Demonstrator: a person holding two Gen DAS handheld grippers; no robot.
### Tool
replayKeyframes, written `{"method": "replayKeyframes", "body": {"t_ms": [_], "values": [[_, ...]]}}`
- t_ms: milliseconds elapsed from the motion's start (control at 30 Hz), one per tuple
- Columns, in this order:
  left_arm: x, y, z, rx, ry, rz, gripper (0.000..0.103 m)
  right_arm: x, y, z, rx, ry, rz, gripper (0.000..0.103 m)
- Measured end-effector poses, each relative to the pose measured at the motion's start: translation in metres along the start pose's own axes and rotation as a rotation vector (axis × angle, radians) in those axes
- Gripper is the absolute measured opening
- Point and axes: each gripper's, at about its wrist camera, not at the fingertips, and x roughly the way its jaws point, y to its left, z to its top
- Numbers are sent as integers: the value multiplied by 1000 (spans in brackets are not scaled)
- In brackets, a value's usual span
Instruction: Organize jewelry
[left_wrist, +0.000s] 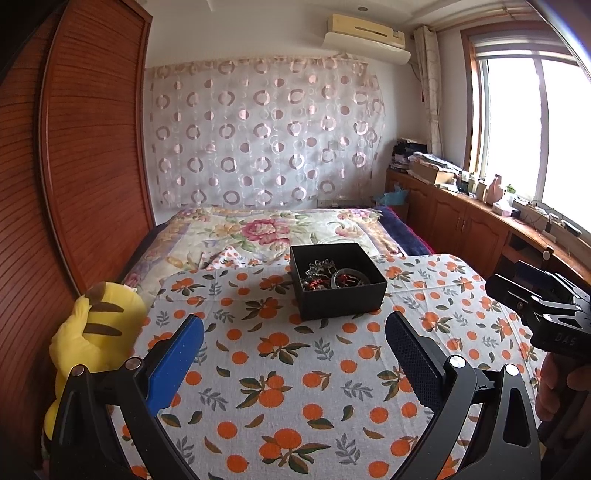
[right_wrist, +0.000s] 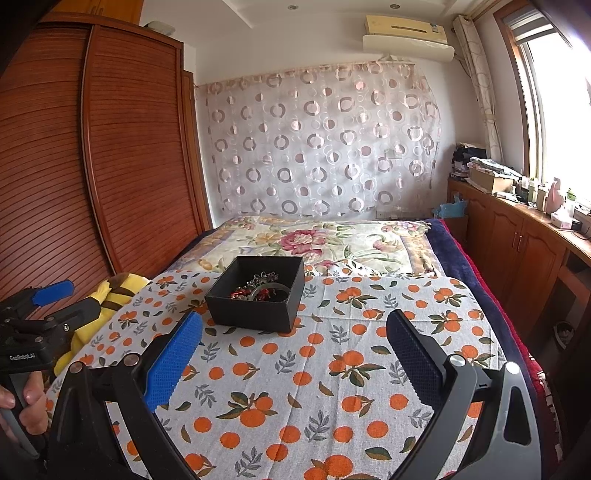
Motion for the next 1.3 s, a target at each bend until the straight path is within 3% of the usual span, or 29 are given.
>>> {"method": "replayKeyframes", "body": {"t_ms": [1300], "values": [[-1,-1,1,-1,-8,-1,95,1,-1,-1,1,-7,1,100]]}}
